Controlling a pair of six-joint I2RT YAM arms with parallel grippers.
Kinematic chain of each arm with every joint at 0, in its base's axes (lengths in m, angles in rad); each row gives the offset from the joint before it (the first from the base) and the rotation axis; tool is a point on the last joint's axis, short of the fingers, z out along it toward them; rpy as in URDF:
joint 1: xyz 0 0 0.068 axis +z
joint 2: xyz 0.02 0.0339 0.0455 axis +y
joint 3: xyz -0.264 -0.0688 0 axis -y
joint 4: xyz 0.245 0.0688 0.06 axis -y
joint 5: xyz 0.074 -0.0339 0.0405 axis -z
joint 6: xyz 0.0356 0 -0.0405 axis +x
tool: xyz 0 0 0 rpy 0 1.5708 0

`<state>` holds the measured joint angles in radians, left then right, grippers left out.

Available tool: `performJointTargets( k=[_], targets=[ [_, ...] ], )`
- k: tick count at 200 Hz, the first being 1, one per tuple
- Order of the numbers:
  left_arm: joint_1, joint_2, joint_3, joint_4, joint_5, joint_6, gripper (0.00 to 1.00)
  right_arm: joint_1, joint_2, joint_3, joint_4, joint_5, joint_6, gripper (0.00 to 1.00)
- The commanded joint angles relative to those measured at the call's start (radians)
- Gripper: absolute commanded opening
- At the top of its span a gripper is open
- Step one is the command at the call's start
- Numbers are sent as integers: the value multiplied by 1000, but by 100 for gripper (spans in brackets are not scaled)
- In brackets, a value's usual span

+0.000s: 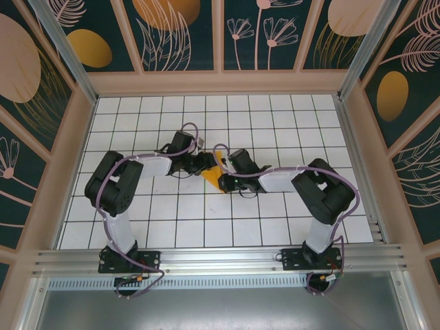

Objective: Fold a paper plane with a square sheet of paper (fold left side to right side)
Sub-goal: Fourth fold the wing at the center of the table.

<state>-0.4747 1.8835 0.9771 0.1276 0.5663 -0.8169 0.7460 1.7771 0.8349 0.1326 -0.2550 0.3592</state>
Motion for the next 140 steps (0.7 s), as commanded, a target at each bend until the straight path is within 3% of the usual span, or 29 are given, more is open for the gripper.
performJointTargets(
  k=[1,36,83,112,140],
  targets=[
    [-8,28,22,-21,-14,5,44,-10,-2,-16,24,-32,17,14],
    [-8,50,27,-46,-29,20,42,-16,-1,-15,25,-47,17,16],
    [-8,68,26,-60,-43,31,41,-43,-52,-19,34,-105,33,29],
    [-8,70,22,-60,-43,32,41,-109,-113,-44,75,-211,60,38],
    [-8,66,24,-63,-45,35,40,-193,-119,-51,160,-358,110,39]
  ],
)
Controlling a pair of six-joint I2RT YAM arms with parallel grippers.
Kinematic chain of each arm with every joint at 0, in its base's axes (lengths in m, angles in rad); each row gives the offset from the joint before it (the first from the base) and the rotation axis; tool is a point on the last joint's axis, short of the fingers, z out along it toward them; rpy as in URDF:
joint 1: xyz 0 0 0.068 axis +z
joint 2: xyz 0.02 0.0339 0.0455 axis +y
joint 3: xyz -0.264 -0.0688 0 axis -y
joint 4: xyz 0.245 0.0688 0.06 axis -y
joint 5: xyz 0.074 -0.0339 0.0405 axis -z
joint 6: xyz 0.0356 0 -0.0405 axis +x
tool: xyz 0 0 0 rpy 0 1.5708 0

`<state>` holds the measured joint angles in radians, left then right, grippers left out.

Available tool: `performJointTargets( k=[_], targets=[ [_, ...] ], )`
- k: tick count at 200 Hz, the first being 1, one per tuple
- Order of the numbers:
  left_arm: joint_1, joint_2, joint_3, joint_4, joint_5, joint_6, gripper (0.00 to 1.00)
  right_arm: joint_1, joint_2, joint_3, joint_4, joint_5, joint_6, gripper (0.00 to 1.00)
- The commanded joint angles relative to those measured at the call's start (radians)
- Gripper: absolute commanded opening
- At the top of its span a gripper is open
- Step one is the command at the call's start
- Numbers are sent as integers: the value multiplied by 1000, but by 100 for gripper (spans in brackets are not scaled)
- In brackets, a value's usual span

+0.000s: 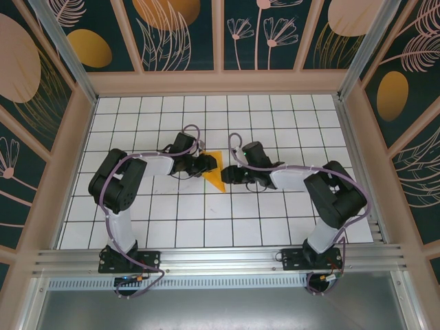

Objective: Fold a paper plane with a square sheet of paper (fold left side to right side)
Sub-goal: Fourth fold the wing at the center of the table.

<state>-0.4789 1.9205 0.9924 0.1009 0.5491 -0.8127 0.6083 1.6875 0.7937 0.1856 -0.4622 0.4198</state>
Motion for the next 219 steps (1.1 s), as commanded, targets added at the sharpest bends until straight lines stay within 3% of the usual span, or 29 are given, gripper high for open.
performJointTargets(
  k=[1,26,97,219],
  targets=[
    [-4,28,8,-36,-28,31,40,-55,-29,-10,109,-157,52,39],
    [-4,26,10,-37,-27,32,40,-127,41,48,137,-230,89,38],
    [-4,28,8,-33,-25,33,40,-140,244,216,121,-288,135,34],
    [-4,25,7,-30,-22,32,40,-124,325,233,142,-343,152,30]
  ],
)
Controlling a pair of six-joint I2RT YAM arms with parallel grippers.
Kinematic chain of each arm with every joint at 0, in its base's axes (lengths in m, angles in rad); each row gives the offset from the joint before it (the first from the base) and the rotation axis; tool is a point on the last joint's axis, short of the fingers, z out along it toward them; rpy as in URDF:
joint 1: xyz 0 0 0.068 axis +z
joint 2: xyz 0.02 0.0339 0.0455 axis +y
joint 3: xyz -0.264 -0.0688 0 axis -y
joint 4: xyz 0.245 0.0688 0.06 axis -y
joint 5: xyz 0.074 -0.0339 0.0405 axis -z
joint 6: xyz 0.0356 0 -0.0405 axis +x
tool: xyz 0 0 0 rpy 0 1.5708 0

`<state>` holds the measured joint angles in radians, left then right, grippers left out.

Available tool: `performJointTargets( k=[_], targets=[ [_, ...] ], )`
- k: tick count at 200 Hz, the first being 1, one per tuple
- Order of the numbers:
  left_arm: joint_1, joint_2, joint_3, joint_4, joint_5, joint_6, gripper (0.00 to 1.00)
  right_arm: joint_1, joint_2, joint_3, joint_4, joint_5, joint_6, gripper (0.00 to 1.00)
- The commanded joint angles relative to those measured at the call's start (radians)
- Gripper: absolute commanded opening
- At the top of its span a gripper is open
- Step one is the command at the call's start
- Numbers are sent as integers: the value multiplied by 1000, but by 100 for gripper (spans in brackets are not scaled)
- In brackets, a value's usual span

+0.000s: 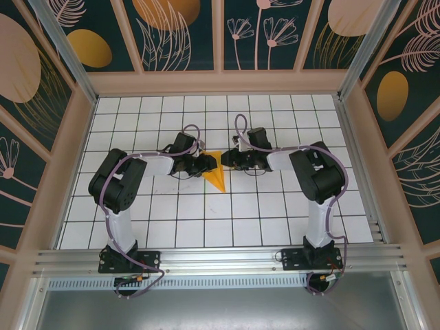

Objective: Fold a paper plane with a square sheet of paper (fold left side to right side)
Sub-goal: Fourth fold the wing at the center of the table.

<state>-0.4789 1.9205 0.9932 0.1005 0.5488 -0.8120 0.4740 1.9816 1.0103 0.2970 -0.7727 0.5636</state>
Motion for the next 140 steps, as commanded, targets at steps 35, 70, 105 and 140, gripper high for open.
performJointTargets(
  k=[35,70,105,140],
  targets=[
    [-4,24,6,-29,-21,31,40,16,46,24,29,-34,8,27],
    [-4,23,4,-28,-22,30,40,17,51,30,17,-24,2,19],
    [-4,22,2,-30,-25,33,41,18,42,29,-26,13,-27,10],
    [-4,24,-1,-28,-25,34,40,17,37,29,-66,53,-46,10]
  ],
)
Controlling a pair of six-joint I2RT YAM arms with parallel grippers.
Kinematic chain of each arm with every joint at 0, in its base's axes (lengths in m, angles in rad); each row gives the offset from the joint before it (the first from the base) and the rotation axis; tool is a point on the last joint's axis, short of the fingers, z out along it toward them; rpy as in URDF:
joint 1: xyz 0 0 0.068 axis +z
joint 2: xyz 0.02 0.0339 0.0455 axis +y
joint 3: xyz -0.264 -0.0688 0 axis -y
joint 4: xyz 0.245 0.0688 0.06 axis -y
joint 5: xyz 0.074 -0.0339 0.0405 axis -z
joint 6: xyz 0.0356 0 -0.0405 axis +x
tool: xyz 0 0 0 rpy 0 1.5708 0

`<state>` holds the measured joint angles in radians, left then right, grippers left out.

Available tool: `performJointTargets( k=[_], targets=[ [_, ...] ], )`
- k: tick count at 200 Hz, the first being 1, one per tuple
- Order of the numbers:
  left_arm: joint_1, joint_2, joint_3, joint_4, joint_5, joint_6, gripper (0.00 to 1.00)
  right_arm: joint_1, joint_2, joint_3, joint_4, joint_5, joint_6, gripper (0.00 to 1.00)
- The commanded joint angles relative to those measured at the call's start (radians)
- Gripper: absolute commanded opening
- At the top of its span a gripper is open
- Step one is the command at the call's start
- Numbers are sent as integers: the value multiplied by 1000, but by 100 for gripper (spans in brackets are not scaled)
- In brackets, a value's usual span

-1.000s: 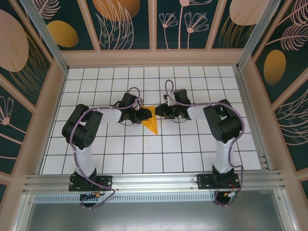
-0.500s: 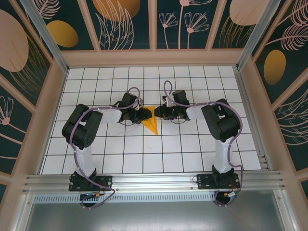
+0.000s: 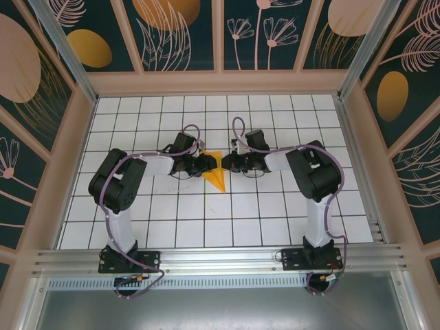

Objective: Fold a paper plane with a square sheet of paper (fold left side to right side)
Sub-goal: Fourth fold the wing at the center of the table.

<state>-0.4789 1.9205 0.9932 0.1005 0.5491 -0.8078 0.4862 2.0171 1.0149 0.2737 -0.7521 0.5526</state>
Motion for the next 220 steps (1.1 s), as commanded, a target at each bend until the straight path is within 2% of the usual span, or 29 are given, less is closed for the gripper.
performJointTargets(
  k=[1,145,220],
  targets=[
    [-4,24,-1,-28,-25,29,40,5,2,25,-43,32,-35,9],
    [-4,8,-2,-22,-18,25,41,35,35,53,-165,111,-76,10],
    [-3,-105,66,-114,-47,60,45,41,43,47,-249,176,-71,10]
  ],
)
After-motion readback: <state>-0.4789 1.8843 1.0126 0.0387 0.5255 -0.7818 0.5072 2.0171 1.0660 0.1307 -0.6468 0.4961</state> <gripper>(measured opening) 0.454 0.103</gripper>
